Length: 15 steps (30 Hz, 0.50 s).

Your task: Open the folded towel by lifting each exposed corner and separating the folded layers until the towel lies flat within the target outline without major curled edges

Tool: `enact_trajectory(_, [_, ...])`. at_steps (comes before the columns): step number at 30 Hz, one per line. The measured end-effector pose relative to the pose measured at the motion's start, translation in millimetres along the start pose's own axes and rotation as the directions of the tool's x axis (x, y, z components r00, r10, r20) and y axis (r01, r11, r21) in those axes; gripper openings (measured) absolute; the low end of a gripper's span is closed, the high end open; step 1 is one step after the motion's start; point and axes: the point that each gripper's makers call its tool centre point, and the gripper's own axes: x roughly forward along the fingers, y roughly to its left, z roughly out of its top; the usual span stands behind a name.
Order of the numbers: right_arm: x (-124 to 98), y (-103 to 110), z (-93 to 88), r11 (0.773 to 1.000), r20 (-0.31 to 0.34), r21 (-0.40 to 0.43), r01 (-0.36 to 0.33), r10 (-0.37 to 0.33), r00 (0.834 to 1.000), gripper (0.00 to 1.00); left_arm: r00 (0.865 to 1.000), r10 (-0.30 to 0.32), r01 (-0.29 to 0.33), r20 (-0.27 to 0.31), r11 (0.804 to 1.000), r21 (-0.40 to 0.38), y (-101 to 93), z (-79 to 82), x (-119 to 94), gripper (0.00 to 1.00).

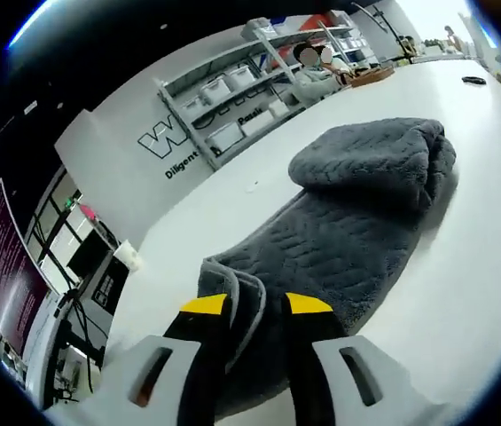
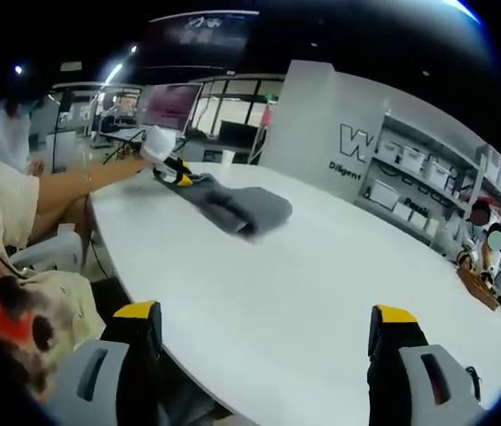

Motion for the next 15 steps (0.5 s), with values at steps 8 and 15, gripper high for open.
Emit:
enact_trajectory(8, [-0.5,0.1,0.0,1.000,-0.002,-0.004,0.000,0.000,1.000,0.97,1.000,0.006,-0.007,-0.019,0.999,-0.043,4.6,-5.2,2.2,0.10])
enact_trajectory(15, [-0.9,-1.6,-0.6,1.000,-0.004,-0.002,0.002,-0.002,1.000,0.97,0.999,0.034,-0.035,-0.007,0.998,-0.059,8.7,-2.6,-11.5,0.04])
